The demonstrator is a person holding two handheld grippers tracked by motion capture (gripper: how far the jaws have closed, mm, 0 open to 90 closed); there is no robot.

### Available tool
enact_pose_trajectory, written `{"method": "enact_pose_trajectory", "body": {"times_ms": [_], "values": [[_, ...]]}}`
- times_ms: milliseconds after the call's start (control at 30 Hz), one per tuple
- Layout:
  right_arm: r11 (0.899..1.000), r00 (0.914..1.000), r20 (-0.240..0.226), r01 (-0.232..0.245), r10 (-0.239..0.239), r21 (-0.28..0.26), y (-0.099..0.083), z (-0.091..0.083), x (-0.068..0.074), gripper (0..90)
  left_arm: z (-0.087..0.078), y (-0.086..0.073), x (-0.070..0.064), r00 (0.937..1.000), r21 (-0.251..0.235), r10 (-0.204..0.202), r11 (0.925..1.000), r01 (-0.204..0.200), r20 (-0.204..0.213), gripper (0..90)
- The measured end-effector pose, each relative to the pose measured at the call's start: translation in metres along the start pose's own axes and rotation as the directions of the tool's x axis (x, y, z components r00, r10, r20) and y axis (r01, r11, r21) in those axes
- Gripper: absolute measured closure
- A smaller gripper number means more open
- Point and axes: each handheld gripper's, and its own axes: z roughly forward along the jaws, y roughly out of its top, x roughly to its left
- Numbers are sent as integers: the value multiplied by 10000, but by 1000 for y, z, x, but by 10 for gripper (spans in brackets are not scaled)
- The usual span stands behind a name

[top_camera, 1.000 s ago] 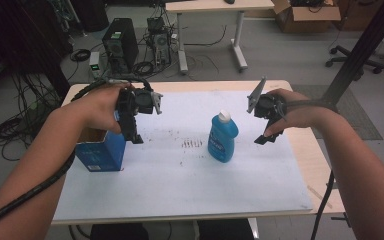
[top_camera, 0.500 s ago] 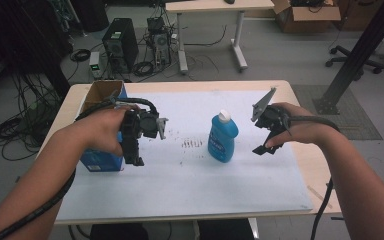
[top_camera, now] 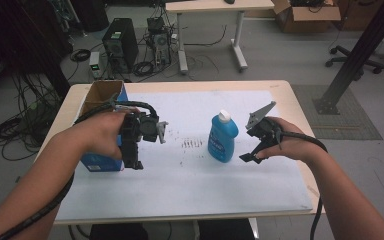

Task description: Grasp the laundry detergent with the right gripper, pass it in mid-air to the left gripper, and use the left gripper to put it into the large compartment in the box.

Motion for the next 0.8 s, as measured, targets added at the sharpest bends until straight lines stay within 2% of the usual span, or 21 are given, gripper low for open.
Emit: {"method": "enact_pose_trajectory", "body": {"times_ms": [33,100,200,300,500,733,800], "values": [[9993,9996,114,-264,267,-247,-2,2,1,38,-1,1,0,10000,14,15,10000,-15,4,3],[9982,9991,40,-409,411,-432,-5,5,3,39,-1,1,0,10000,-14,17,10000,-17,19,3],[9979,9990,112,-432,437,-479,-6,6,5,36,-1,2,0,10000,-8,69,10000,-69,22,3],[9946,9975,225,-655,675,-803,-10,12,8,30,-2,5,0,9999,-33,125,9999,-125,16,3],[9904,9959,275,-827,863,-1107,-10,20,13,31,-2,8,-1,9998,-162,178,9997,-179,-23,3],[9813,9907,511,-1170,1261,-1532,-11,32,17,31,-3,9,-3,9997,-60,229,9997,-229,-14,2],[9752,9860,768,-1325,1479,-1773,-13,35,17,29,-3,9,-4,9997,-73,231,9997,-231,-40,2]]}}
